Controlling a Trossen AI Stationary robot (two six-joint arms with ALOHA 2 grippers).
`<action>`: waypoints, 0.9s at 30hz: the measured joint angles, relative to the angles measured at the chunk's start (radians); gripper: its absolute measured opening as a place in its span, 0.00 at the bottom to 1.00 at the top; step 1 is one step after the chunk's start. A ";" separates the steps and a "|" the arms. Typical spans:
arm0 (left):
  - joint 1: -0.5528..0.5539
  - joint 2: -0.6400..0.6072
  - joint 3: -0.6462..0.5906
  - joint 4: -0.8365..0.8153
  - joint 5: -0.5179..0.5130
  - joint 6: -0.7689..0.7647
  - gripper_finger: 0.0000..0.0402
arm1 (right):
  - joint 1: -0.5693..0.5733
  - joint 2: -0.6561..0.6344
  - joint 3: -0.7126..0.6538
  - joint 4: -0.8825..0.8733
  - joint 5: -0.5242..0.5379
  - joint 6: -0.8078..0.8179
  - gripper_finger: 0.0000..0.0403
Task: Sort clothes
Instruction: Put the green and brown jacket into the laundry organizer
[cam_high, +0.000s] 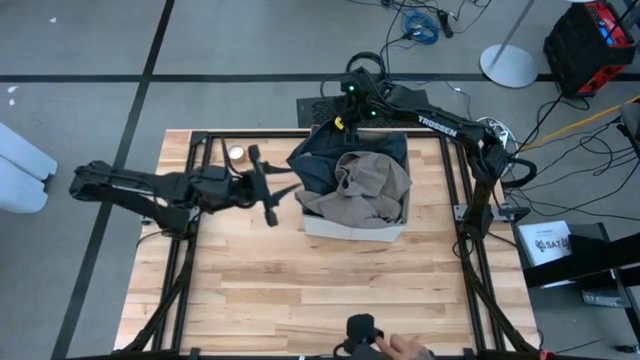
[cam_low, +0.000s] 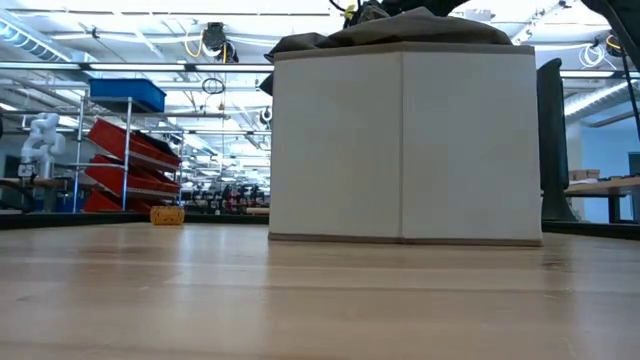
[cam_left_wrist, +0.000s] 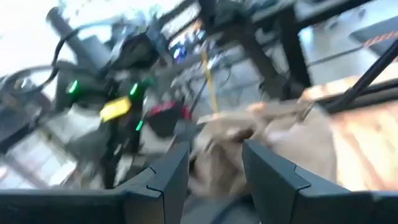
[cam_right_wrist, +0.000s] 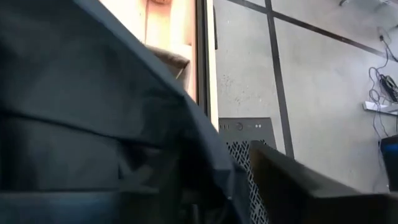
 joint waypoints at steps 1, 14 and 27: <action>0.005 -0.012 0.000 -0.036 -0.021 -0.022 0.40 | 0.001 0.000 0.000 -0.003 0.001 0.002 0.38; 0.058 -0.115 -0.193 -0.037 -0.046 -0.151 0.40 | 0.089 -0.163 0.000 -0.215 -0.001 0.188 0.00; 0.149 -0.094 -0.401 0.302 0.113 -0.183 0.40 | 0.355 -0.284 -0.020 -0.626 -0.059 0.584 0.00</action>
